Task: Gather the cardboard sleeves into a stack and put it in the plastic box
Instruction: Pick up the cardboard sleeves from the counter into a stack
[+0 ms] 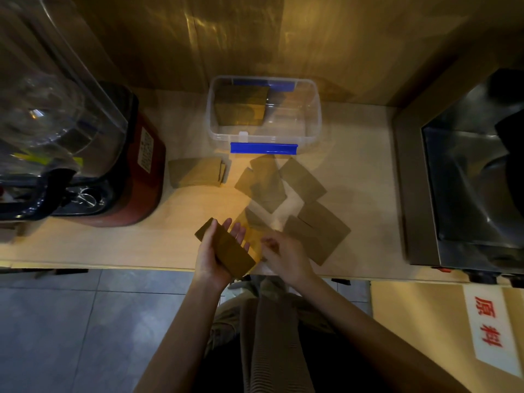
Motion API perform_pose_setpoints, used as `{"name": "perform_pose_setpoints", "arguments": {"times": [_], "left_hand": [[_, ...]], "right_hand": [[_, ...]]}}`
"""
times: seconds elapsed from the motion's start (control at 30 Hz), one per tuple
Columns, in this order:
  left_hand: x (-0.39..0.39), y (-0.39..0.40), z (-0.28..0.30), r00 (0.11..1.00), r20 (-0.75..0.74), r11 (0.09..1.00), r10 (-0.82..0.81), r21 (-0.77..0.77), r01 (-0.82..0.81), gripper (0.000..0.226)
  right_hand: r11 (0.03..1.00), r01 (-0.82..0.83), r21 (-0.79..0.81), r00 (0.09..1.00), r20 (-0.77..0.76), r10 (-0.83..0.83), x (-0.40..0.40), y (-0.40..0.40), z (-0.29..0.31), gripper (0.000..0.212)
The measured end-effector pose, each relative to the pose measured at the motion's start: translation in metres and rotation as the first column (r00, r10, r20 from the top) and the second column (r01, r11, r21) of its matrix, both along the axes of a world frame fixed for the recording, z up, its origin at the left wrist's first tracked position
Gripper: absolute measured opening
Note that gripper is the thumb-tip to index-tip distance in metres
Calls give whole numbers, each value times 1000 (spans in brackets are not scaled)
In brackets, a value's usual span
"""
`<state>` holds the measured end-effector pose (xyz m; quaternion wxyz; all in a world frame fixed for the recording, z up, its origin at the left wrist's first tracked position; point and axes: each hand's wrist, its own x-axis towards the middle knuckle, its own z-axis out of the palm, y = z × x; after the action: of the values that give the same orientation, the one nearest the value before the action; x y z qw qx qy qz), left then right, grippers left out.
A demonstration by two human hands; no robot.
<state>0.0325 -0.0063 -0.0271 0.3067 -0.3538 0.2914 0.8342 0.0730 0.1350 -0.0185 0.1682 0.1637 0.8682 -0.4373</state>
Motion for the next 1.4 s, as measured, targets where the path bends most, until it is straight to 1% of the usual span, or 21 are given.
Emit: {"name": "perform_pose_setpoints", "arguments": {"times": [0.07, 0.13, 0.2, 0.3, 0.43, 0.53, 0.6, 0.73, 0.83, 0.87, 0.9, 0.93, 0.97, 1.0, 1.03, 1.1, 1.13, 1.2, 1.23, 1.3, 1.4], "left_hand": [[1, -3, -2, 1000, 25, 1000, 5, -7, -5, 35], [3, -6, -5, 999, 34, 1000, -8, -19, 9, 36], [4, -9, -7, 999, 41, 999, -24, -35, 25, 33], [6, -10, -7, 998, 50, 999, -28, -40, 30, 28], [6, -11, -5, 998, 54, 998, -29, -51, 32, 25], [8, -11, -4, 998, 61, 997, -35, -61, 39, 25], [8, -11, -2, 997, 76, 998, -28, -57, 32, 25], [7, -10, -1, 995, 87, 997, -38, -59, 44, 23], [6, -7, -1, 995, 91, 996, -52, -62, 58, 25], [6, -6, 0, 994, 92, 997, -52, -60, 58, 28], [5, -5, 0, 994, 91, 997, -55, -56, 60, 31], [4, -3, 2, 994, 88, 997, -60, -50, 65, 34], [3, -2, 3, 994, 80, 996, -68, -44, 72, 36], [3, 0, 5, 994, 69, 996, -81, -38, 84, 39], [2, 2, 5, 994, 50, 995, -93, -29, 95, 45], [2, 7, 9, 990, -9, 990, -138, 1, 138, 57], [2, 10, 11, 982, -53, 983, -180, 21, 181, 57], [3, 17, 16, 952, -146, 958, -271, 51, 281, 49], [3, 20, 19, 939, -174, 948, -297, 68, 312, 48], [4, 27, 21, 929, -195, 933, -315, 117, 341, 59], [3, 36, 18, 949, -162, 940, -271, 168, 297, 69]], "right_hand": [[982, -67, 174, 998, -8, 69, -1, 5, -14, 29], [938, -184, 294, 982, 15, 188, -2, 7, -26, 38], [902, -260, 343, 965, 51, 259, -2, 3, -32, 51], [874, -289, 391, 957, 82, 279, -1, -5, -36, 62], [804, -317, 502, 944, 89, 317, 1, -9, -38, 58], [781, -301, 547, 944, 56, 325, -1, -11, -38, 50], [783, -295, 548, 947, 57, 317, -5, -12, -36, 48], [811, -294, 505, 955, 121, 271, -15, -8, -30, 50], [890, -278, 362, 959, 162, 233, -23, -1, -19, 56], [926, -244, 287, 966, 160, 205, -24, 3, -15, 56], [970, -177, 166, 976, 158, 151, -24, 6, -10, 54], [997, -83, 4, 983, 163, 81, -24, 10, -5, 52], [985, 25, -169, 983, 184, 7, -24, 12, 1, 48], [947, 114, -301, 978, 202, -53, -24, 15, 7, 43], [919, 149, -365, 978, 193, -81, -23, 17, 13, 39], [907, 129, -400, 987, 138, -79, -20, 19, 25, 36], [912, 117, -394, 990, 116, -77, -18, 18, 32, 36], [939, 83, -333, 995, 82, -59, -10, 14, 39, 37], [952, 65, -301, 996, 71, -45, -6, 13, 41, 38], [964, 53, -262, 998, 37, -45, 4, 9, 41, 39], [979, 87, -186, 995, -25, -93, 11, 9, 40, 44]]}}
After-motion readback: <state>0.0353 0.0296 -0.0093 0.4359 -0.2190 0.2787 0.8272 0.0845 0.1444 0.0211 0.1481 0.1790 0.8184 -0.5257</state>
